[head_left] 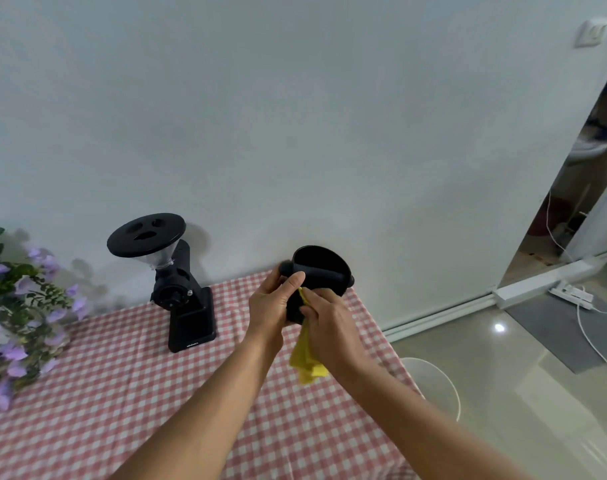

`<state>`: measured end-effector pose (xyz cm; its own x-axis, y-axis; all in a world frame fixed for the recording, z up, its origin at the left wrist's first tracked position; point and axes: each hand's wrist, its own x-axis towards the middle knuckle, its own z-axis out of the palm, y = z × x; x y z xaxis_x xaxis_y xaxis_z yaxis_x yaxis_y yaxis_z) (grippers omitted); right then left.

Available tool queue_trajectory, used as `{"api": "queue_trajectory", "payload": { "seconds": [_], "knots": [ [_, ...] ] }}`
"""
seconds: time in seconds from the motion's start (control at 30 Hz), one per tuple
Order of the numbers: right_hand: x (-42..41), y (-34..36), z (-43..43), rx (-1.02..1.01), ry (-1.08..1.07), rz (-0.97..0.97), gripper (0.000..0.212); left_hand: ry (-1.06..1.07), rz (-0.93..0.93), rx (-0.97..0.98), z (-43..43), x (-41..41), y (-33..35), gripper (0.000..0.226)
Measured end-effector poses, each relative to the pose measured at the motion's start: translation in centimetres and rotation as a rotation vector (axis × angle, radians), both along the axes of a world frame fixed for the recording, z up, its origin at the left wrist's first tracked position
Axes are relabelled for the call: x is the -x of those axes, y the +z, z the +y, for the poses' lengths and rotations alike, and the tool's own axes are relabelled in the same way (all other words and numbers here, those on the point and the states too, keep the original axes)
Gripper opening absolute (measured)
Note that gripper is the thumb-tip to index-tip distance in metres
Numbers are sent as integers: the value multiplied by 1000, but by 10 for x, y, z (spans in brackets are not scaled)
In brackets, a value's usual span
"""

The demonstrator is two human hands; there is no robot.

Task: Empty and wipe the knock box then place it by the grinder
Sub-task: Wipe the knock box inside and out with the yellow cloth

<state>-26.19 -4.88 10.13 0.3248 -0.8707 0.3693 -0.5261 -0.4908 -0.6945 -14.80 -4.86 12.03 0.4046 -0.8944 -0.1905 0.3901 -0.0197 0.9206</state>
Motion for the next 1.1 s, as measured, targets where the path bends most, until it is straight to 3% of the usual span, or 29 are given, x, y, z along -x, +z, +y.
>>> {"api": "queue_trajectory", "payload": {
  "seconds": [0.07,0.1,0.23,0.3,0.4,0.47,0.63,0.73,0.8,0.87,0.97,1.1],
  "knots": [
    [-6,3,1,-34,-6,-65,36,-1,-3,8,0,-2,0,39],
    [-3,2,-1,7,12,-4,39,9,-8,12,0,-5,-1,39],
    [20,-2,-15,117,62,456,54,26,-68,11,1,-21,-4,39],
    [15,2,-14,92,34,421,49,21,-66,22,3,-18,-6,38],
    [-7,5,-2,15,46,47,37,5,-47,30,3,-10,-6,36],
    [-6,0,-1,30,83,-62,36,15,-43,30,2,-14,-1,34],
    [39,-3,-31,447,274,466,57,-88,-170,-19,4,-45,11,35],
    [53,10,-41,516,356,401,47,-163,-214,-82,4,-58,11,39],
    [52,23,-40,432,240,149,33,-200,-229,-94,3,-63,9,38],
    [44,38,-42,216,31,-99,28,-234,-218,-79,4,-64,7,32],
    [27,57,-50,5,-63,-28,24,-286,-192,-41,4,-54,3,30],
    [9,61,-43,-38,-7,125,24,-354,-229,-22,4,-46,1,37]
  ]
}}
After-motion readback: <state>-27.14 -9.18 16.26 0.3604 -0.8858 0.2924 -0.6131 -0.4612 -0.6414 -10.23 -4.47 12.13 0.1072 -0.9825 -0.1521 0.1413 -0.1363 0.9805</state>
